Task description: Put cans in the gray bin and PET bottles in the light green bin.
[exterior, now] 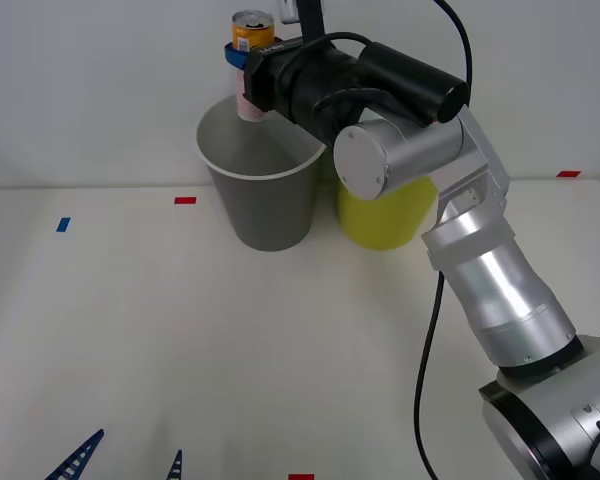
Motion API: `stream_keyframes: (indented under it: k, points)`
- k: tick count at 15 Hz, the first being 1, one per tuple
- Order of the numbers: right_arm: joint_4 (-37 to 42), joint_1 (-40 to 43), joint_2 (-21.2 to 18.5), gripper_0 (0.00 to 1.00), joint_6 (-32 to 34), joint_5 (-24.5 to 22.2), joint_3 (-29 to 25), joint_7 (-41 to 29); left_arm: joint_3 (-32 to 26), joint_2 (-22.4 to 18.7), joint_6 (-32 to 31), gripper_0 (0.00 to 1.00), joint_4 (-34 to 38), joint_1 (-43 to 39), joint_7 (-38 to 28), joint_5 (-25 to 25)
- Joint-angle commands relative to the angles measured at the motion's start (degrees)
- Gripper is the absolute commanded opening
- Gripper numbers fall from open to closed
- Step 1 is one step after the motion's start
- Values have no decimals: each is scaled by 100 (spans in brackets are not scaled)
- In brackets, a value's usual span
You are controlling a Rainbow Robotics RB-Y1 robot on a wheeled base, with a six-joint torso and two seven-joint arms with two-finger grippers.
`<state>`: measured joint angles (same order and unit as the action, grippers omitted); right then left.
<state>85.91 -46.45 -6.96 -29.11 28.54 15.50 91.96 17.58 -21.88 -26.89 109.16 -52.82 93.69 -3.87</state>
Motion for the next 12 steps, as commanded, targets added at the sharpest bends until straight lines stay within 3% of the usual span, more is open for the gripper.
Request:
stream_keyframes:
  k: [1, 2, 3, 4, 5, 6, 12]
  points:
    - [-145, -13, -77, 0, 257, 284, 76, 59, 0, 0, 0, 100, 0, 0, 0, 0]
    - [-145, -13, -95, 0, 257, 310, 84, 50, 0, 0, 0, 100, 0, 0, 0, 0]
    - [-145, -13, -95, 15, 257, 319, 84, 33, 0, 0, 0, 100, 0, 0, 0, 0]
    - [-145, -5, -130, 47, 257, 292, 84, 68, 0, 0, 0, 100, 0, 0, 0, 0]
    - [-145, -5, -156, 70, 257, 284, 84, 103, 0, 0, 0, 100, 0, 0, 0, 0]
    - [-145, -5, -156, 100, 257, 284, 84, 129, 0, 0, 0, 100, 0, 0, 0, 0]
    - [233, 180, -156, 100, 248, 310, 111, 481, 0, 0, 0, 100, 0, 0, 0, 0]
